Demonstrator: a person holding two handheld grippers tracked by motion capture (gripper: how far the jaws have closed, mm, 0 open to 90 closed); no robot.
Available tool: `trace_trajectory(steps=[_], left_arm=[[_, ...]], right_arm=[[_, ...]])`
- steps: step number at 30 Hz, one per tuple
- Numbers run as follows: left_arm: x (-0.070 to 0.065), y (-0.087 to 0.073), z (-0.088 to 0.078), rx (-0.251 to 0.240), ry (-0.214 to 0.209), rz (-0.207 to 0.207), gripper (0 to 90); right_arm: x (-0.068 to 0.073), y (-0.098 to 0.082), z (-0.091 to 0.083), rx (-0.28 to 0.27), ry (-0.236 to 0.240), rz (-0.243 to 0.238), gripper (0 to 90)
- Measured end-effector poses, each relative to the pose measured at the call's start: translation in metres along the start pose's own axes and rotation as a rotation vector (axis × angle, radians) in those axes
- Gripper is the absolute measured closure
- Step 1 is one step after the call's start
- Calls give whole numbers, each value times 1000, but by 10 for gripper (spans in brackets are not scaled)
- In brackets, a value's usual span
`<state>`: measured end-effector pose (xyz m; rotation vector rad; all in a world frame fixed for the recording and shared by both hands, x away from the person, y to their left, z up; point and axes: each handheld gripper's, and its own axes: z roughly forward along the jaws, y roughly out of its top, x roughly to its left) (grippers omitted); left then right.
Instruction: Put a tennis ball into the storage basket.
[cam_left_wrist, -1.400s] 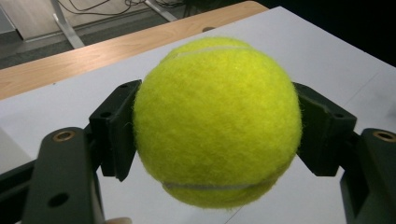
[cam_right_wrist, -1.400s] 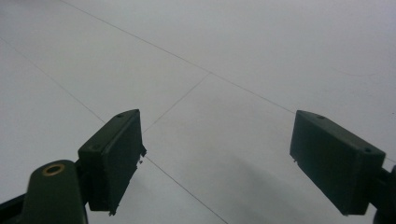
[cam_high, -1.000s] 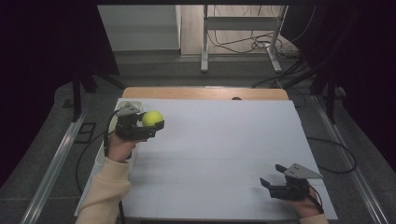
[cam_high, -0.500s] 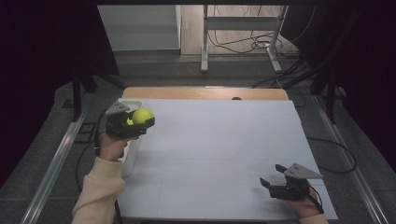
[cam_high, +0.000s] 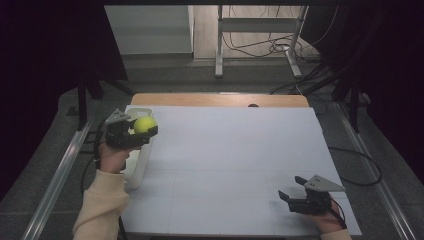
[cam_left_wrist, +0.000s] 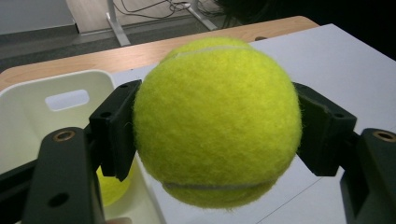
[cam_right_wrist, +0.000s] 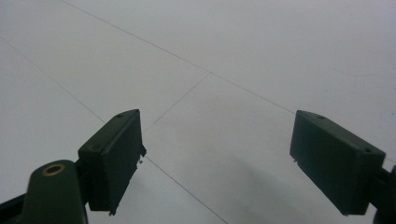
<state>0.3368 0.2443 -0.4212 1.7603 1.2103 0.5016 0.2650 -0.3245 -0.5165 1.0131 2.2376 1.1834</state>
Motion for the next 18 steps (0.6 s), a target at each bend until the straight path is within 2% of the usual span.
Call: trace_trajectory(steps=[18], left_arm=[[18, -7, -14, -1, 53, -31, 259]], right_arm=[[0, 0, 0, 1, 0, 0, 177]])
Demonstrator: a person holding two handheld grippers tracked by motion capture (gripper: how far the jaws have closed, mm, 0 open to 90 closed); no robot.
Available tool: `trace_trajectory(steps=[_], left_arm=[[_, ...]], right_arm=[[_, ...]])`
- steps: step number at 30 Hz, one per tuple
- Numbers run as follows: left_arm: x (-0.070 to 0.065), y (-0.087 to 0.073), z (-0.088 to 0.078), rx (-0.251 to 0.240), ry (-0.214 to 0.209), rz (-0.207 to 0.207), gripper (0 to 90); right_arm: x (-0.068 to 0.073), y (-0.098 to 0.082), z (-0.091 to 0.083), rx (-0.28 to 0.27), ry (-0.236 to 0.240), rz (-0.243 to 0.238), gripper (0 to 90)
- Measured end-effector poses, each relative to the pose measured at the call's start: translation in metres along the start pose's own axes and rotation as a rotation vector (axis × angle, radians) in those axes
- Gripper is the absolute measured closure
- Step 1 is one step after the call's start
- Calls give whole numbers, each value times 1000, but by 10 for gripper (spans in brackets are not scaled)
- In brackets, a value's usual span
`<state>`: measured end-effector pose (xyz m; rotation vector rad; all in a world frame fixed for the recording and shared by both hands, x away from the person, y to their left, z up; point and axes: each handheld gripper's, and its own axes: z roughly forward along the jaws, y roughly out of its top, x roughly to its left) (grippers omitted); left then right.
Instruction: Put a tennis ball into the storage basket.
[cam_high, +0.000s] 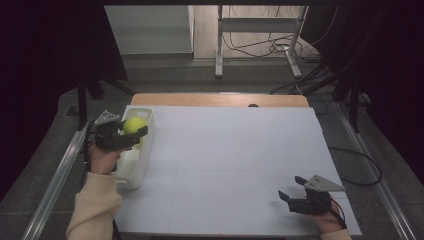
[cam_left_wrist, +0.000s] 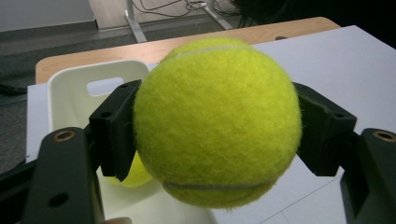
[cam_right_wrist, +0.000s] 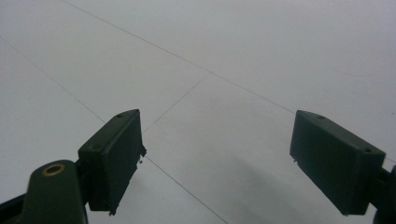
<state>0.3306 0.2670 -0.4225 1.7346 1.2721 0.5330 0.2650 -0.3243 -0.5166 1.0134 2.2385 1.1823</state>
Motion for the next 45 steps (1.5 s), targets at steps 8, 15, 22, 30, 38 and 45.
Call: trace_trajectory(steps=[8, 15, 22, 30, 38, 45], left_arm=[[8, -4, -3, 13, 21, -16, 258], [12, -7, -4, 21, 33, -22, 258], [16, -9, -2, 35, 49, -26, 259], [20, -12, 1, 59, 63, -30, 258], [25, -16, 7, 96, 70, -35, 258], [27, -20, 14, 148, 83, -25, 258]], right_arm=[[0, 0, 0, 1, -1, 0, 177], [0, 0, 0, 1, -1, 0, 177], [0, 0, 0, 1, -1, 0, 177], [0, 0, 0, 2, -2, -1, 177], [0, 0, 0, 2, -1, -2, 177], [0, 0, 0, 3, -1, -2, 177]])
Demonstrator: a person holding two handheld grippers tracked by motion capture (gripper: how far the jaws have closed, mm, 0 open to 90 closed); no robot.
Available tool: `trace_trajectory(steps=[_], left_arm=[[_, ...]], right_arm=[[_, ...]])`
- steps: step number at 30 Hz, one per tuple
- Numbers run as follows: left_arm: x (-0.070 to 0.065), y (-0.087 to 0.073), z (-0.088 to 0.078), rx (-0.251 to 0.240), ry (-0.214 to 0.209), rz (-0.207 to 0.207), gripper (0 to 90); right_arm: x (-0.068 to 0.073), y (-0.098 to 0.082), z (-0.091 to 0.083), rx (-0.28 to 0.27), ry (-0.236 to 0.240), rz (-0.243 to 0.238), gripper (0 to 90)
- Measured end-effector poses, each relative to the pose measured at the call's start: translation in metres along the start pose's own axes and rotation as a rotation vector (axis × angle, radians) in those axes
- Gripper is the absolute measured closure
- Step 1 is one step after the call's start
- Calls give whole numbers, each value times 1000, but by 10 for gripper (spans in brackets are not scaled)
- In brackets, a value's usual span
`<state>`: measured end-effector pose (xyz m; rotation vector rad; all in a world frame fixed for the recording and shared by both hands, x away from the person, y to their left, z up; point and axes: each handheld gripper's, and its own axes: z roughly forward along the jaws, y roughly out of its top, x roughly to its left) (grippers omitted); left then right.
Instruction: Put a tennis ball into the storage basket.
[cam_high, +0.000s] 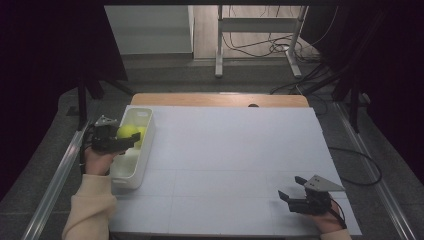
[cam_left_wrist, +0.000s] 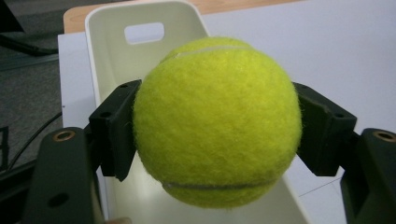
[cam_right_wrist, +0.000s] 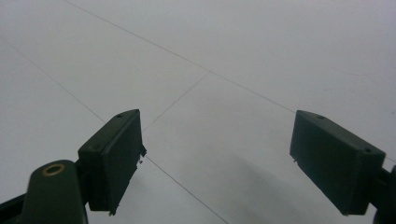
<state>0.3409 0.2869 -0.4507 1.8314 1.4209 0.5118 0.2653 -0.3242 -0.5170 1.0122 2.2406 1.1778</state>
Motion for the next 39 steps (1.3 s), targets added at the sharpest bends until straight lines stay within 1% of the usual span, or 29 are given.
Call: trace_trajectory(steps=[2, 5, 6, 10, 15, 16, 17, 21, 23, 29, 33, 34, 35, 36, 39], left_arm=[[0, 0, 0, 5, 1, 1, 258], [2, -1, 2, 31, 4, 0, 258], [2, -1, 2, 31, 4, 0, 258], [4, -2, 5, 57, 11, -5, 258], [2, -2, 6, 83, 17, 5, 258], [1, -2, 6, 94, 18, 16, 258], [1, -2, 6, 97, 19, 18, 257], [0, -2, 7, 101, 18, 19, 257], [0, -1, 6, 105, 17, 26, 257], [-2, -1, 7, 103, 19, 30, 256], [-2, -1, 7, 100, 30, 24, 244], [-2, -1, 6, 93, 41, 26, 244], [-2, 0, 5, 86, 41, 20, 202], [-2, 1, 3, 78, 46, 18, 182], [-4, 2, 0, 61, 44, 18, 162]], right_arm=[[0, 0, 0, 1, 0, -1, 177], [0, 0, 0, 1, 0, -1, 177], [0, 0, 0, 1, 0, -1, 177], [0, 0, 0, 1, 0, -1, 177], [0, 0, 0, 1, 0, -2, 177], [0, 0, 0, 1, 0, -2, 177], [0, 0, 0, 1, 0, -2, 177], [0, 0, 0, 1, 0, -2, 177], [0, 0, 0, 2, 1, -2, 177], [0, 0, 0, 1, 0, -2, 177], [0, 0, 0, 2, 1, -3, 177], [0, 0, 0, 2, 1, -3, 177], [0, 0, 0, 2, 1, -3, 177], [0, 0, 0, 2, 0, -3, 177], [0, 0, 0, 2, 1, -3, 177]])
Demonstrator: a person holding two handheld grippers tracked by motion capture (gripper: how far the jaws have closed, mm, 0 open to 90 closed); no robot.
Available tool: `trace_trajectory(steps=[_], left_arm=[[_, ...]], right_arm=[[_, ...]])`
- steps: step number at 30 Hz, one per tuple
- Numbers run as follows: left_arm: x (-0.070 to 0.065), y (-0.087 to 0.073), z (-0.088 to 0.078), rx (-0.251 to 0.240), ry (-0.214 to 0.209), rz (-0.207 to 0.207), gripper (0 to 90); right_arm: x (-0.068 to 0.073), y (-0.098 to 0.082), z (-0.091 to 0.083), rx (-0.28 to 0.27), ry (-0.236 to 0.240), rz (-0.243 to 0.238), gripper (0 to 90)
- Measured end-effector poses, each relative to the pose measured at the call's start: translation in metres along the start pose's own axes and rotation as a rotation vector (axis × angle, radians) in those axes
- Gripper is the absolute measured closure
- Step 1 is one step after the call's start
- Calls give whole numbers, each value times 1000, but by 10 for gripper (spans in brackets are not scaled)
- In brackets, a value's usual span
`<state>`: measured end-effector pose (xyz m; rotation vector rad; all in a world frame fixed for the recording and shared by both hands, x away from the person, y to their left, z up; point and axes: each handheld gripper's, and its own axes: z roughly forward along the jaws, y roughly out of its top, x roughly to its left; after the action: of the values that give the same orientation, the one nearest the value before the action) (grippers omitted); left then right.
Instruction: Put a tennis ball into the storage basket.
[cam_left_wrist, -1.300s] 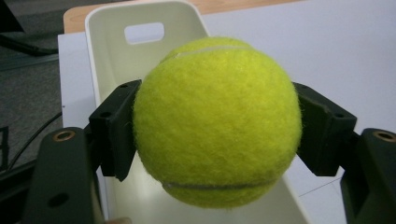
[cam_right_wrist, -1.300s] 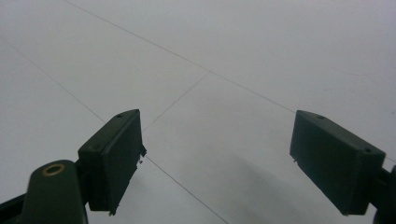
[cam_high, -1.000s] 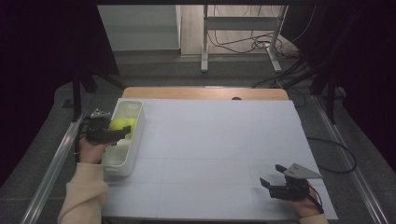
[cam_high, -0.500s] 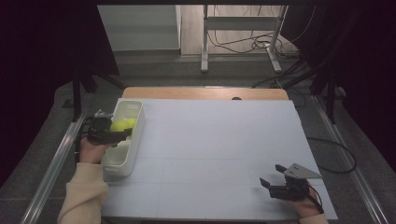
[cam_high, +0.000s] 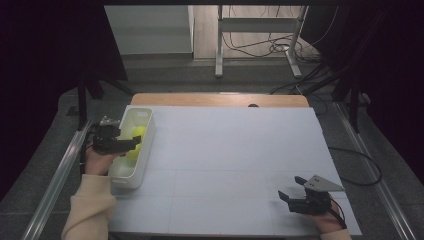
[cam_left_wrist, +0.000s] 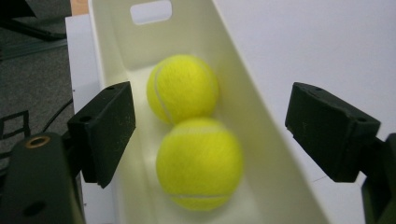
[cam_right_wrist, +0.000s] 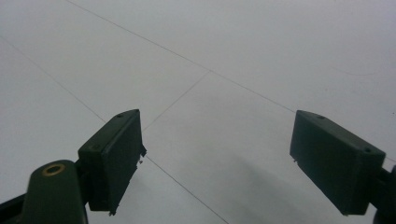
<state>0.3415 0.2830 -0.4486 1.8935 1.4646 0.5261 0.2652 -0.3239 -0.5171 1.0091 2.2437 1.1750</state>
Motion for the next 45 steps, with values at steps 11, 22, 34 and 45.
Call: trace_trajectory(steps=[11, 22, 34, 45], left_arm=[[-17, 3, -5, -54, -76, 57, 147], [-41, 5, -11, -98, -198, 94, 142], [-58, 3, -10, -114, -257, 128, 141], [-80, -4, -11, -132, -304, 160, 141]], right_arm=[[0, 0, 0, -1, -2, 1, 177], [0, 0, -1, 0, -4, -1, 177], [0, 0, -1, -3, -5, 4, 177], [0, 0, -2, -5, -2, 3, 177]])
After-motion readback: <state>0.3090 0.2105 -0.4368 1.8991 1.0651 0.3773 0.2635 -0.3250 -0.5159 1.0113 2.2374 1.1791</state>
